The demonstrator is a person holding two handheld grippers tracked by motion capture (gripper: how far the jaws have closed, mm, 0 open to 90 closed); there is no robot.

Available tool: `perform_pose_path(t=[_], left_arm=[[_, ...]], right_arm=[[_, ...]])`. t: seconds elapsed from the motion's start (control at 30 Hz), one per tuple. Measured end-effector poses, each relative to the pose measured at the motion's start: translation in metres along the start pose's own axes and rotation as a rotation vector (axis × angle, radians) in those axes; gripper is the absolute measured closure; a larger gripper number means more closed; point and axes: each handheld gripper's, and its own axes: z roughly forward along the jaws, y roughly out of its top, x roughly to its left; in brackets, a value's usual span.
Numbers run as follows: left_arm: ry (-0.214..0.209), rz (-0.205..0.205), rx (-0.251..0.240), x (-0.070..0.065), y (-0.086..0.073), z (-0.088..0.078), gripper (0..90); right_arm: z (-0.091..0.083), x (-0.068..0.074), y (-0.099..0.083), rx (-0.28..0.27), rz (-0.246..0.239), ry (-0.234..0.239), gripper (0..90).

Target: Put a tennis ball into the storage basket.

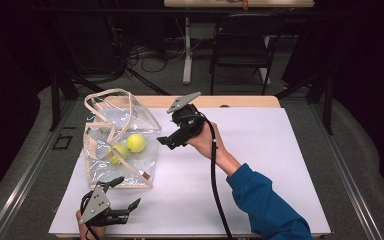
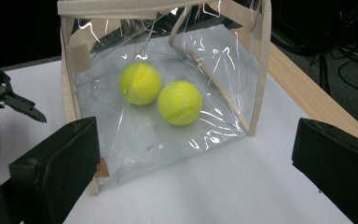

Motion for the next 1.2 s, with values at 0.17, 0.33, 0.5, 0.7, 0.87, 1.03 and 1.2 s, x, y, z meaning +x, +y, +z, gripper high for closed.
perform_pose_path(t=[0.17, 0.33, 0.5, 0.7, 0.87, 1.03, 1.2], left_arm=[[-0.001, 0.000, -0.003, 0.000, 0.000, -0.001, 16.0], [-0.004, 0.002, -0.001, 0.000, 0.000, -0.001, 15.9], [-0.004, 0.003, 0.000, -0.001, 0.000, -0.001, 15.9], [-0.005, 0.003, 0.001, -0.001, 0.000, -0.001, 15.9], [-0.003, 0.004, 0.002, -0.001, 0.000, -0.001, 15.9], [-0.004, 0.003, 0.000, -0.001, 0.000, -0.002, 15.9], [-0.004, 0.006, -0.004, -0.002, 0.000, -0.003, 15.9]], right_arm=[[-0.007, 0.000, -0.012, 0.000, -0.001, -0.013, 0.2], [-0.013, -0.002, -0.025, 0.008, 0.006, -0.028, 0.0], [-0.021, -0.004, -0.039, 0.011, 0.010, -0.040, 0.0], [-0.030, -0.005, -0.055, 0.025, 0.015, -0.049, 0.0], [-0.035, -0.006, -0.066, 0.029, 0.024, -0.056, 0.0], [-0.039, -0.004, -0.077, 0.033, 0.029, -0.059, 0.0], [-0.046, -0.002, -0.088, 0.038, 0.026, -0.070, 0.0]])
